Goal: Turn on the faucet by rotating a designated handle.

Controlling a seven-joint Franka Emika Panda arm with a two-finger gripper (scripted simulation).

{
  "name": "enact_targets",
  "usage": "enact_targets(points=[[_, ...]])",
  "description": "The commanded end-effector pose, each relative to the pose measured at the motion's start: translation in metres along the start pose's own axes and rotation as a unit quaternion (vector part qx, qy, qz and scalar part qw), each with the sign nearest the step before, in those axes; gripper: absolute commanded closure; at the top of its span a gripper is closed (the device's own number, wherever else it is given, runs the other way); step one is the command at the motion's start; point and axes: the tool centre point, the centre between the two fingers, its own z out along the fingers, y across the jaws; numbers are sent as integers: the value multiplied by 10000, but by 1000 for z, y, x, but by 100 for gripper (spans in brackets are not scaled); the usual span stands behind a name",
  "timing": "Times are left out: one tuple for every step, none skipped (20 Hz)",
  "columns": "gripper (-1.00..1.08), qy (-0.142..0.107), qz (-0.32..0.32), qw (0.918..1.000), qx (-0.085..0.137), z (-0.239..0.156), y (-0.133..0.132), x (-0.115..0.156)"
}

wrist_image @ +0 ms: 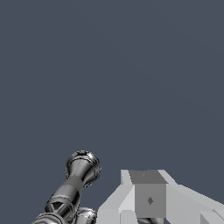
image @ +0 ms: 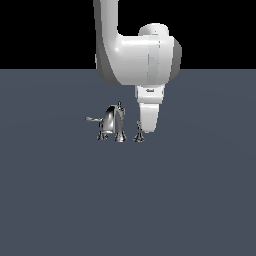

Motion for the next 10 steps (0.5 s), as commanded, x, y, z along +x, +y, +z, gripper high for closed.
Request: enact_targets(points=[[108,-21,-82,10000,2,0,-3,-20],[108,-25,-99,9999,0,0,-4,-27],[108,-29,-116,9999,-1,0,-6,-33],[108,-33,-132,9999,-3,-1,-7,-40],[108,-37,-149,9999,-4,-1,-8,-47],[108,-41,-165,9999,-5,-1,-9,-53],[108,-45,-181,9998,-7,-1,-10,-60],[108,-49,-198,9998,-8,-1,-12,-66],[108,-53,-214,9998,-10,-1,-13,-73],[108,-53,-214,9998,-10,-1,-13,-73]])
